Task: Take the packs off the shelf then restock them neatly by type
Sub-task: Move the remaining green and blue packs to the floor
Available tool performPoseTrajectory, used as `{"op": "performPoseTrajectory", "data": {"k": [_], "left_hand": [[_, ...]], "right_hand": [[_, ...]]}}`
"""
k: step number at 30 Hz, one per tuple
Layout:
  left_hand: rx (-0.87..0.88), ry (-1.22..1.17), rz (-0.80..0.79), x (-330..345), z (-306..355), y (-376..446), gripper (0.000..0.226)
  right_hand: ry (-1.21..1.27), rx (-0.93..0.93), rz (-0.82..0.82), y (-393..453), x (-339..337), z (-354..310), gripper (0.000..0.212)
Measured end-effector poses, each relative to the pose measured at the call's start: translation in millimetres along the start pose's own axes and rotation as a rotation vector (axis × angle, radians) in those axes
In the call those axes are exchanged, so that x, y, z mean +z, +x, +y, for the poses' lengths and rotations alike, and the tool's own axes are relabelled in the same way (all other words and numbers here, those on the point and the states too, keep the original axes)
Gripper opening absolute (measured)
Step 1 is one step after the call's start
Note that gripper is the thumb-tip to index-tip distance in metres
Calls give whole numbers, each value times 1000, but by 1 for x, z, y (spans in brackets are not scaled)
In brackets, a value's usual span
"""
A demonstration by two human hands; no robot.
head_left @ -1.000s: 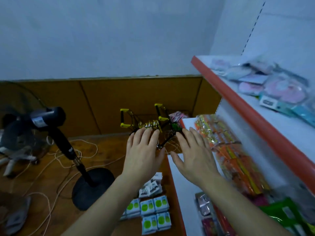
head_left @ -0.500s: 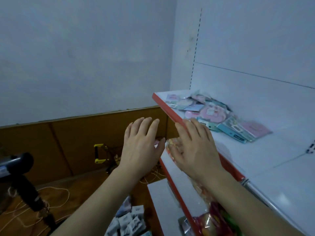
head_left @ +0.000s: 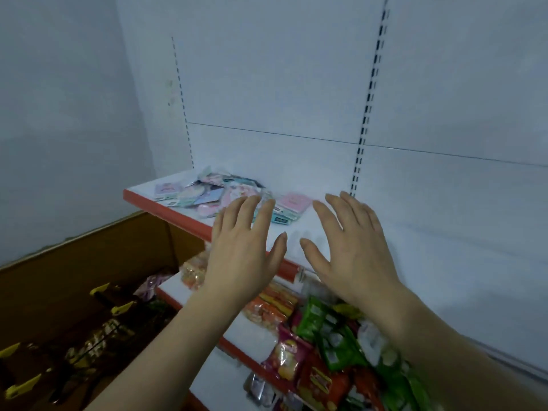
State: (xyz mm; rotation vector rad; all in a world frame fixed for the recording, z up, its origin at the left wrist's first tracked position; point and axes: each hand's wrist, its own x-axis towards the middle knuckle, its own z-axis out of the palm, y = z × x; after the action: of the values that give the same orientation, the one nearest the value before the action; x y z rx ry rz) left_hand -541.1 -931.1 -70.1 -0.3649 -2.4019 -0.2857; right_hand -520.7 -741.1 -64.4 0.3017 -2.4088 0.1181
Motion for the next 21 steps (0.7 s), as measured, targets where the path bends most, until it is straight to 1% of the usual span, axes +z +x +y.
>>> {"op": "performPoseTrajectory", "data": {"k": [4,8,9,14,21], "left_hand": [[158,-154,27,9,59,4,59],[299,-282,31,14,129,1,58],[328,-314,34,15,147,-1,58],[475,-434,42,12,243,-10,57],[629,-598,35,-5,388,-39,57]], "right_hand": [[-117,135,6,-42,-36,40,65],[-206,178,132,-93,-77,87,57],[-235,200,143,-106,-89,98,57],[-388,409,50,-164,-154,147,64],[-505,563,89,-263,-241,209,64]]}}
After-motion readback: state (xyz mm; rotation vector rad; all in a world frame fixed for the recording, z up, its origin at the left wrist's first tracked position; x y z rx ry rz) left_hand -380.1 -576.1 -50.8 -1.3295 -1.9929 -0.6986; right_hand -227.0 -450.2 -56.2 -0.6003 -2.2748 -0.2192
